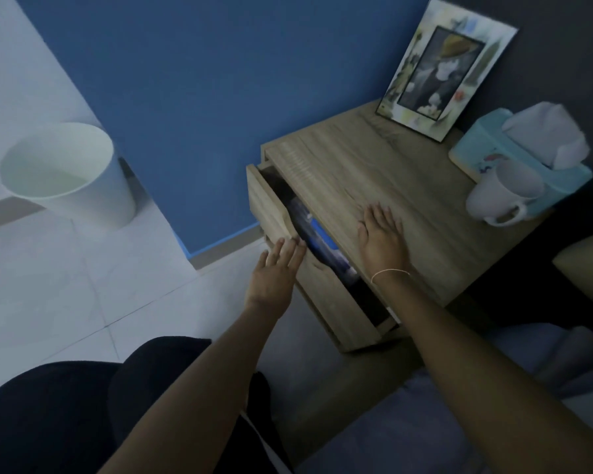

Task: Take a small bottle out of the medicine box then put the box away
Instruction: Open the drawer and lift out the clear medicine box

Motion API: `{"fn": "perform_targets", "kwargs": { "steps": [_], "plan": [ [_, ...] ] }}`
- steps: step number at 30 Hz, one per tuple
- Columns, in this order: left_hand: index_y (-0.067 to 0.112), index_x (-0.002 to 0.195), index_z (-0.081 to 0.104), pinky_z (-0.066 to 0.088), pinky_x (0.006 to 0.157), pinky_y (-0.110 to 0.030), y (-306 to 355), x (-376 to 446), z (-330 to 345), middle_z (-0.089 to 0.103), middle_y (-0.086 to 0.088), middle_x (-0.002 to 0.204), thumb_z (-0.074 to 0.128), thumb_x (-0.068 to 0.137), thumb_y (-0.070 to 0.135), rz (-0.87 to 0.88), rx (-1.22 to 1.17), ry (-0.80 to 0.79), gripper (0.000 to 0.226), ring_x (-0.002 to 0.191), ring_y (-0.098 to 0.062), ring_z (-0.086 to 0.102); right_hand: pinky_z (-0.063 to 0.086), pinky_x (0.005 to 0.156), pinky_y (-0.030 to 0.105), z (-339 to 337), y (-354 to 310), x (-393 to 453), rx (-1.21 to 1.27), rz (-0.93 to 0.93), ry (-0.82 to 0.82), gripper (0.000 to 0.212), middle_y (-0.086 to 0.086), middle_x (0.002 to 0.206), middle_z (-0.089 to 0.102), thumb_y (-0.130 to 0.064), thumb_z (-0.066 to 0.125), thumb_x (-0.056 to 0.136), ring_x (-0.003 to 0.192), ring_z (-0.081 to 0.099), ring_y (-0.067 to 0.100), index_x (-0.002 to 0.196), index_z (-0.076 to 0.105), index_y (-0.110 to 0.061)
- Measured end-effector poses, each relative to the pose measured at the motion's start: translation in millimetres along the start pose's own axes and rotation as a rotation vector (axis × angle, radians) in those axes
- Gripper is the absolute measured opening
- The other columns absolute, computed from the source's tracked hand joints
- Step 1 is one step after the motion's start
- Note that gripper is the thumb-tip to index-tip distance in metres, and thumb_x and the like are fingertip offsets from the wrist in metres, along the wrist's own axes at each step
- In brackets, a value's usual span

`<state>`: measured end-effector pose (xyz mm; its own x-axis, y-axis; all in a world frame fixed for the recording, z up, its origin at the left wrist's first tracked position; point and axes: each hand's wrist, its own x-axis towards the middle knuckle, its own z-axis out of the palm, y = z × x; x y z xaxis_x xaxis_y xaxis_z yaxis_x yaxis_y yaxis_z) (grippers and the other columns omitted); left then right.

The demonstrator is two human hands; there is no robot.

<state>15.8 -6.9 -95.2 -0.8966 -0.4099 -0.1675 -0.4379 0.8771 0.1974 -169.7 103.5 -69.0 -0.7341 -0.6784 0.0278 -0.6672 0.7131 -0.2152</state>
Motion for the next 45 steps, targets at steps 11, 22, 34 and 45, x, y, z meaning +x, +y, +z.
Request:
{"fn": "perform_targets", "kwargs": {
  "steps": [11,22,34,45],
  "plan": [
    [0.012,0.147,0.03,0.007,0.119,-0.042,-39,-23,-21,0.026,-0.013,0.156,0.041,0.096,0.02,-0.056,-0.057,0.275,0.053,0.147,-0.027,0.017,0.006,0.123,0.042,-2,-3,-11,-0.053,-0.205,-0.084,0.054,0.009,0.16,0.019,-0.031,0.02,0.102,0.15,0.009,0.02,0.15,0.02,-0.008],
    [0.006,0.15,-0.01,-0.002,0.121,-0.041,-40,12,-23,-0.016,-0.012,0.159,0.023,0.102,0.034,-0.296,0.075,0.111,0.064,0.147,-0.025,-0.015,0.011,0.122,0.041,-4,-6,-11,0.004,-0.172,-0.067,0.053,0.009,0.16,0.019,-0.029,0.024,0.102,0.149,0.011,0.019,0.15,0.02,-0.007],
    [0.007,0.15,-0.009,0.001,0.121,-0.041,-59,-17,-30,-0.015,-0.012,0.159,0.023,0.102,0.037,-0.312,0.145,0.024,0.065,0.147,-0.026,-0.014,0.01,0.122,0.038,4,-3,-8,0.0,-0.166,-0.023,0.054,0.011,0.159,0.024,-0.029,0.026,0.102,0.149,0.016,0.022,0.15,0.024,-0.005],
    [0.008,0.15,-0.009,0.004,0.122,-0.041,-77,-41,-29,-0.014,-0.011,0.16,0.025,0.102,0.036,-0.337,0.134,0.027,0.065,0.147,-0.026,-0.013,0.012,0.121,0.039,1,-4,-10,0.002,-0.175,-0.018,0.053,0.012,0.158,0.026,-0.028,0.027,0.102,0.148,0.018,0.023,0.149,0.025,-0.004]
  ]
}}
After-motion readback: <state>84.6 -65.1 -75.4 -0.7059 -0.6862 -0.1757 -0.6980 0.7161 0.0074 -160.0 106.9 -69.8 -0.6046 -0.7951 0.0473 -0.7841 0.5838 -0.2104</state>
